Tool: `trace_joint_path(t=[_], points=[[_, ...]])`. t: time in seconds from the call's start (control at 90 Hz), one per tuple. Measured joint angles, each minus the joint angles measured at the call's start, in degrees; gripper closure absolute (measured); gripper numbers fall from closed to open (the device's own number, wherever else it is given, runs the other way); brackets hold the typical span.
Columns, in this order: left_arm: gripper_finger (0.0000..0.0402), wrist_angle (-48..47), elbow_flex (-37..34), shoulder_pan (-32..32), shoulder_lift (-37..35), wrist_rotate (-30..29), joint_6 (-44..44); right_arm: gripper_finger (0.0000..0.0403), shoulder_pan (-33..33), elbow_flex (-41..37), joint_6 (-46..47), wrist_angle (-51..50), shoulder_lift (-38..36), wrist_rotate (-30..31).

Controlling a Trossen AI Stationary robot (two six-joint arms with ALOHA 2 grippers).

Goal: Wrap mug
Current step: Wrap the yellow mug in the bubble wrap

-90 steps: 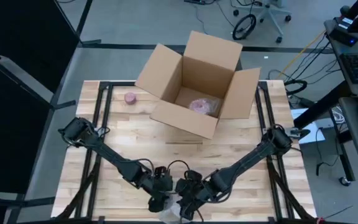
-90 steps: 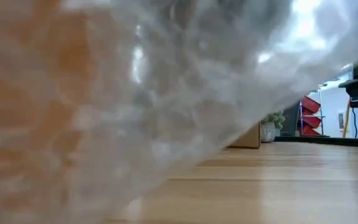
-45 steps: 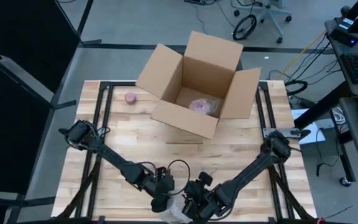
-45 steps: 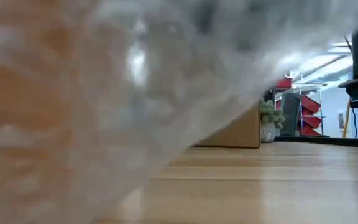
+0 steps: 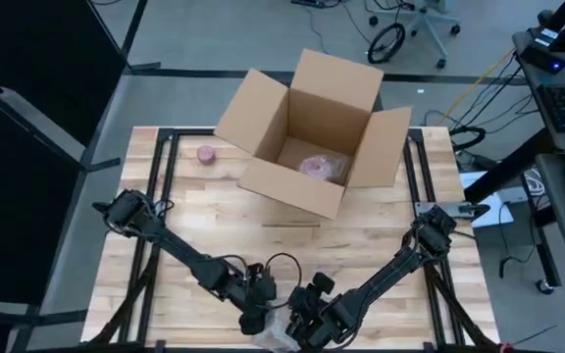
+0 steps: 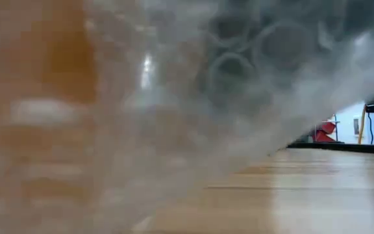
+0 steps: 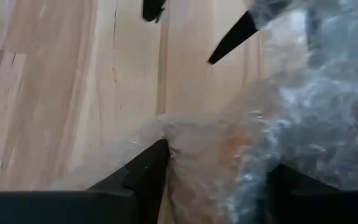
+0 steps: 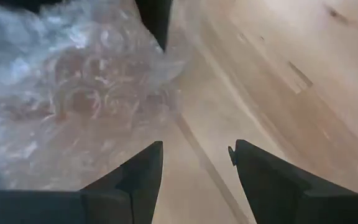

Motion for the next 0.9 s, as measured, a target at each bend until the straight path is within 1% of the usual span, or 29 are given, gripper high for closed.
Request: trace_joint_path(t=[0.056, 0.089, 0.6, 0.733, 0.756, 0.789, 0.9], points=[[0.0306, 0.4, 0.0, 0.1, 0.0, 0.5, -0.4, 0.0218, 0.0, 0.0, -0.3, -0.1, 0.1, 0.1], [0.0315, 0.7, 0.0, 0.1, 0.0, 0.8, -0.5, 0.0218, 0.0, 0.0, -0.5, -0.1, 0.1, 0.0], [0.0316, 1.8, 0.0, 0.1, 0.1, 0.9, 0.2, 0.0218, 0.0, 0.0, -1.7, 0.0, 0.1, -0.4], [0.0317, 3.9, 0.0, 0.2, 0.3, 3.0, 1.5, 0.0218, 0.0, 0.0, -1.7, 0.1, 0.1, -0.5], [0.0311, 4.3, -0.1, 0.2, 0.4, 3.2, 1.7, 0.0218, 0.0, 0.0, -1.7, 0.2, 0.1, -0.6], [0.0292, 4.6, -0.1, 0.1, 0.4, 3.3, 1.9, 0.0218, 0.0, 0.0, -1.7, 0.2, 0.1, -0.8], [0.0198, 4.6, -0.1, 0.3, 0.4, 3.7, 1.3, 0.0218, 0.1, 0.0, -1.7, 0.2, 0.1, -0.9]])
